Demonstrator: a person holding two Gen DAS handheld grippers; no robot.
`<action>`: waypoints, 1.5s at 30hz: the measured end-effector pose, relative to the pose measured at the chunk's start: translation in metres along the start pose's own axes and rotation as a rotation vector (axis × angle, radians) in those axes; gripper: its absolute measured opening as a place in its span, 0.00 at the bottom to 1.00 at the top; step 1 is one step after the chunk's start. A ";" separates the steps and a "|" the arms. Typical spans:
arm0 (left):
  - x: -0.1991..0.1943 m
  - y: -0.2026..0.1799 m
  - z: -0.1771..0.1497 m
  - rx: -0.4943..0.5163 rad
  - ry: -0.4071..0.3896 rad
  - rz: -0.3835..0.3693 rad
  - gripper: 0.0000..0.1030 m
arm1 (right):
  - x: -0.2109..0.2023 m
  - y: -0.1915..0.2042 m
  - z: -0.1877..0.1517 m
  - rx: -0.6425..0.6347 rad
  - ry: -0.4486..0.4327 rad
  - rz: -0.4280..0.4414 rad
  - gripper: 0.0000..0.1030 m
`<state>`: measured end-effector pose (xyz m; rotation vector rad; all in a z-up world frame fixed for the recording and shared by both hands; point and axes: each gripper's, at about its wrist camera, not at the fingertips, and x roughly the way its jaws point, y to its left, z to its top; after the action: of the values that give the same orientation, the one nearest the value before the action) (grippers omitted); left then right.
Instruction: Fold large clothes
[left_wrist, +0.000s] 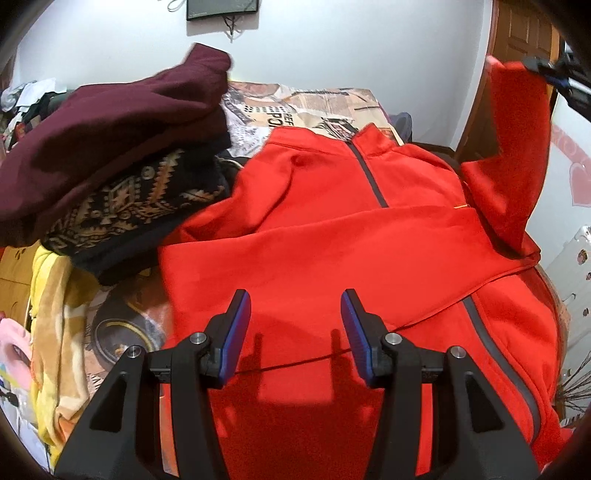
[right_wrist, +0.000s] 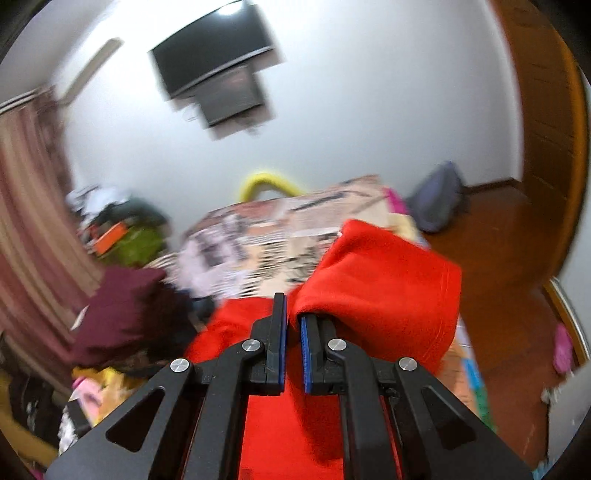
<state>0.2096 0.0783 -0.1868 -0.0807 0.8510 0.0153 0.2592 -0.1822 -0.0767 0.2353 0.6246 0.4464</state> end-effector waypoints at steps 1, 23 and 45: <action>-0.004 0.005 -0.001 -0.006 -0.006 0.002 0.48 | 0.008 0.013 -0.003 -0.023 0.017 0.032 0.06; -0.027 0.075 -0.031 -0.138 0.009 0.069 0.48 | 0.155 0.131 -0.177 -0.255 0.721 0.157 0.06; 0.040 -0.053 0.047 0.185 0.041 0.027 0.48 | 0.047 -0.028 -0.103 -0.168 0.344 -0.226 0.55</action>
<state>0.2738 0.0281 -0.1822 0.1044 0.8912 -0.0398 0.2394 -0.1762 -0.1916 -0.0756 0.9346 0.3198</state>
